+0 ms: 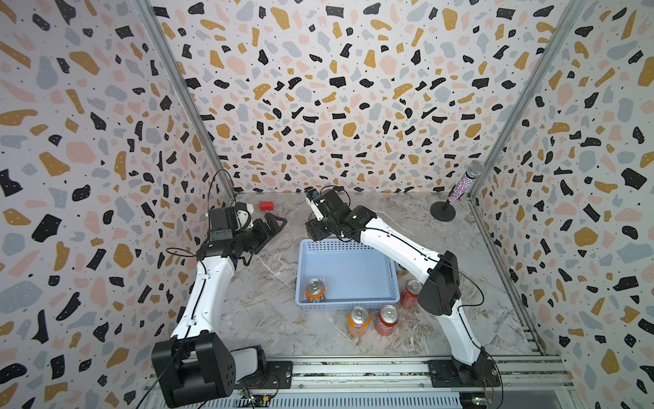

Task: Take out the drinks from the basket
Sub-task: Place the drink at the center of the board.

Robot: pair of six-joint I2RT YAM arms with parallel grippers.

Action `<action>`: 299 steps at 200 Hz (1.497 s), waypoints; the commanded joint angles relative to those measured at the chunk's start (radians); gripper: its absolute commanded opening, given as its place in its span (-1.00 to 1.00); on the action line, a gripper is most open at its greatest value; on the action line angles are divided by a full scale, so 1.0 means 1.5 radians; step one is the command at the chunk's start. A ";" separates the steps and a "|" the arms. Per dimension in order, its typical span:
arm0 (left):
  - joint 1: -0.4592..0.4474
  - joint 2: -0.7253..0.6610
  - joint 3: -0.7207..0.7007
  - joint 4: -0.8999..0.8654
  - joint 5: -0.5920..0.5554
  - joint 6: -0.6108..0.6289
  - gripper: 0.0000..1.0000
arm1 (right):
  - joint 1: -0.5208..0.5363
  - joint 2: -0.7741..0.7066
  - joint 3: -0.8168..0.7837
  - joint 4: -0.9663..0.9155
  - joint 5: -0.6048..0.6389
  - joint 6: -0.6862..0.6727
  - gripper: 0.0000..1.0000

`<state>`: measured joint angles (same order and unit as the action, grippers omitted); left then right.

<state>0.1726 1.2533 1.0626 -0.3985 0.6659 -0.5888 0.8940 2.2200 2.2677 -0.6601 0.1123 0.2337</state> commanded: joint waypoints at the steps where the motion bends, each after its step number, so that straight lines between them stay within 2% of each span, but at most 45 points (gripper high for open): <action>1: -0.002 -0.003 -0.004 0.035 0.017 0.001 1.00 | -0.013 0.022 0.062 0.023 0.037 -0.014 -0.56; 38: -0.002 -0.006 -0.008 0.036 0.020 0.001 0.99 | -0.020 0.085 0.115 0.014 0.074 -0.010 -0.54; 112: -0.002 -0.009 -0.012 0.036 0.025 -0.001 1.00 | -0.040 0.148 0.115 0.042 0.081 0.017 -0.53; 144: -0.002 -0.006 -0.012 0.036 0.027 -0.001 1.00 | -0.047 0.163 0.107 0.033 0.075 0.024 -0.46; 164: -0.002 -0.006 -0.012 0.036 0.028 -0.001 1.00 | -0.049 0.170 0.100 0.031 0.063 0.032 -0.33; 220: -0.002 -0.004 -0.012 0.036 0.028 -0.001 0.99 | -0.049 0.171 0.088 0.026 0.031 0.041 0.27; 299: -0.002 -0.003 -0.016 0.036 0.025 0.000 1.00 | -0.049 0.142 0.075 0.010 0.027 0.042 0.54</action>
<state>0.1726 1.2533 1.0508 -0.3794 0.6968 -0.5919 0.8227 2.5061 2.3775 -0.6548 0.1497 0.2943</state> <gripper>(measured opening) 0.998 0.751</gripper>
